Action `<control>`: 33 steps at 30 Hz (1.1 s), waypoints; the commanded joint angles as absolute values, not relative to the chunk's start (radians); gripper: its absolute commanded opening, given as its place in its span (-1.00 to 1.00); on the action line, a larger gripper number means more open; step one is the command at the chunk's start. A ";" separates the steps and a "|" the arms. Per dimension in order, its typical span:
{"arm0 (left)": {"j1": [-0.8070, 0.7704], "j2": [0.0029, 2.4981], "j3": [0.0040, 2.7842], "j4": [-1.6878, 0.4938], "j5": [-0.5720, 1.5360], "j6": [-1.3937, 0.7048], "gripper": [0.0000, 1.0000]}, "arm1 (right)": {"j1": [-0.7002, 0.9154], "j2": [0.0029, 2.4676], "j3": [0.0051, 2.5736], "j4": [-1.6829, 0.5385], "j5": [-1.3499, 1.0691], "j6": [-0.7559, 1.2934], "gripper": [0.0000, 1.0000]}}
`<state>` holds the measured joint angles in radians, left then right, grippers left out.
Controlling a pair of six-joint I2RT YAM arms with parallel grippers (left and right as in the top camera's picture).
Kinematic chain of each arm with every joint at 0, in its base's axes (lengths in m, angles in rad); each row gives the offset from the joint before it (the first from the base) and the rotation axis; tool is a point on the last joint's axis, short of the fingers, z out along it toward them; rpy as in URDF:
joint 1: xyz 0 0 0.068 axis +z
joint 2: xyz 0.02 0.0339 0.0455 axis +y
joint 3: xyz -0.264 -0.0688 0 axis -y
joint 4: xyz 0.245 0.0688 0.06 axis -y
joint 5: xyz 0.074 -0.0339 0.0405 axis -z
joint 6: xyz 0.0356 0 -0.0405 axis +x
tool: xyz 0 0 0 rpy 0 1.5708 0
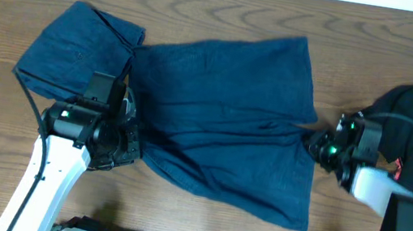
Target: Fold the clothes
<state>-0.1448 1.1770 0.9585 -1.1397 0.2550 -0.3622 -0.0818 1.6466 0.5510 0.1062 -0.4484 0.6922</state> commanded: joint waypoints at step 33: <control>-0.142 1.226 0.969 -1.115 0.242 -0.334 -0.88 | -0.123 1.382 0.472 -0.918 -0.337 0.593 -0.03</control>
